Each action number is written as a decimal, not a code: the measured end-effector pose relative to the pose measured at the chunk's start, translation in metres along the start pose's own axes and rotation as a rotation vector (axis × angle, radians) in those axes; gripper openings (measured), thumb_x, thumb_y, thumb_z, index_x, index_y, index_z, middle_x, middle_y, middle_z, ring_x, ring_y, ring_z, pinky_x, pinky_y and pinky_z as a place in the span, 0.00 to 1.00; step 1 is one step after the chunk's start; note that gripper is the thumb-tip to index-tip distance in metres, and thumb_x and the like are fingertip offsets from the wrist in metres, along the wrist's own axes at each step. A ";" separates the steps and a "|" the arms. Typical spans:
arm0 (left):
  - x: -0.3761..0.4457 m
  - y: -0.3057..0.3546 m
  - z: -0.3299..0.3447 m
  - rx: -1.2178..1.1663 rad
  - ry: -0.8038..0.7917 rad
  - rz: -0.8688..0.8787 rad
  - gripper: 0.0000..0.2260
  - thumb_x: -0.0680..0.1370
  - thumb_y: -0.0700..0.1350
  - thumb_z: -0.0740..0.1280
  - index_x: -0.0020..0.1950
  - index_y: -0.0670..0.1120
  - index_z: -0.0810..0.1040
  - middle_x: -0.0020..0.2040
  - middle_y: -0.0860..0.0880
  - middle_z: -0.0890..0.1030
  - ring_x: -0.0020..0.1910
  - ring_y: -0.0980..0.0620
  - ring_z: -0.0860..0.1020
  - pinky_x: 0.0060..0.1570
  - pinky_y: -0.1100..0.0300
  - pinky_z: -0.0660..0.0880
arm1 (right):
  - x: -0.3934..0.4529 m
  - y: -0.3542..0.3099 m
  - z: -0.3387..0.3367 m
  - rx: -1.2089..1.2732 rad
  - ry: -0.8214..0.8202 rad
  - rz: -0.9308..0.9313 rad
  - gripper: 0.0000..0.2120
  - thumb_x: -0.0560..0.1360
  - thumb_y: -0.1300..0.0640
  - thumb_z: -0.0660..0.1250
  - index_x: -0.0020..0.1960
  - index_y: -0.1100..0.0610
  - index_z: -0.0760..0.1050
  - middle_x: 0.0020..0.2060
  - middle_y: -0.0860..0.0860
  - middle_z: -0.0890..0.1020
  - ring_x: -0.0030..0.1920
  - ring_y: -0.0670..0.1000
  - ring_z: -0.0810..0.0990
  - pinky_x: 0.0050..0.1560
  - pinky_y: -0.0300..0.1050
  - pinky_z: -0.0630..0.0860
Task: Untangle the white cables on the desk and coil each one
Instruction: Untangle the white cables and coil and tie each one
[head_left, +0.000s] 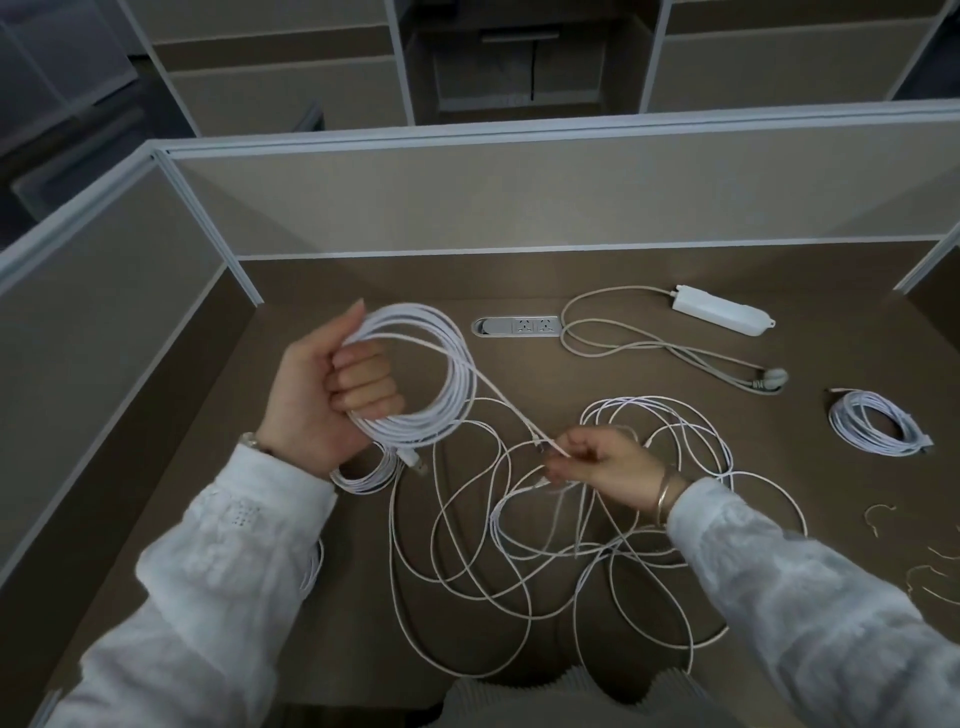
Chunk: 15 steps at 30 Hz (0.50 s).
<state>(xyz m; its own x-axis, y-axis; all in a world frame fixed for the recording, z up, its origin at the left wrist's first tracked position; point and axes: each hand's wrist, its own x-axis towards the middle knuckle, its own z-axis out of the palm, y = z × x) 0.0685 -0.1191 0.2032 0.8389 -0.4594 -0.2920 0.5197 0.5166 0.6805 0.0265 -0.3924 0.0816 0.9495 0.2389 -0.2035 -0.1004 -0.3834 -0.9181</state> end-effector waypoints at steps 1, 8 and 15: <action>0.000 0.004 -0.001 -0.005 0.010 0.028 0.23 0.77 0.55 0.61 0.23 0.51 0.61 0.22 0.56 0.51 0.20 0.57 0.49 0.21 0.66 0.53 | 0.002 0.006 -0.006 -0.088 0.020 -0.008 0.05 0.74 0.63 0.70 0.41 0.55 0.78 0.35 0.49 0.83 0.36 0.43 0.81 0.48 0.44 0.77; 0.005 0.012 -0.011 -0.003 0.007 0.067 0.24 0.78 0.58 0.60 0.25 0.51 0.59 0.22 0.55 0.52 0.20 0.57 0.51 0.21 0.67 0.56 | 0.003 0.026 -0.049 -0.440 0.345 -0.084 0.19 0.72 0.50 0.72 0.24 0.49 0.72 0.19 0.46 0.68 0.25 0.46 0.67 0.31 0.37 0.63; 0.026 -0.020 -0.014 0.127 0.130 0.022 0.24 0.78 0.58 0.61 0.26 0.50 0.62 0.22 0.55 0.56 0.19 0.58 0.55 0.23 0.65 0.54 | 0.006 -0.019 -0.055 -0.471 0.497 -0.245 0.22 0.76 0.52 0.67 0.27 0.61 0.70 0.26 0.53 0.72 0.30 0.55 0.71 0.36 0.47 0.67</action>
<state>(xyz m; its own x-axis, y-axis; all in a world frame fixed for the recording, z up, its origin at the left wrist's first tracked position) 0.0827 -0.1309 0.1726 0.8681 -0.3472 -0.3547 0.4830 0.4260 0.7650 0.0506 -0.4331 0.1170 0.9624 -0.0235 0.2707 0.1650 -0.7409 -0.6511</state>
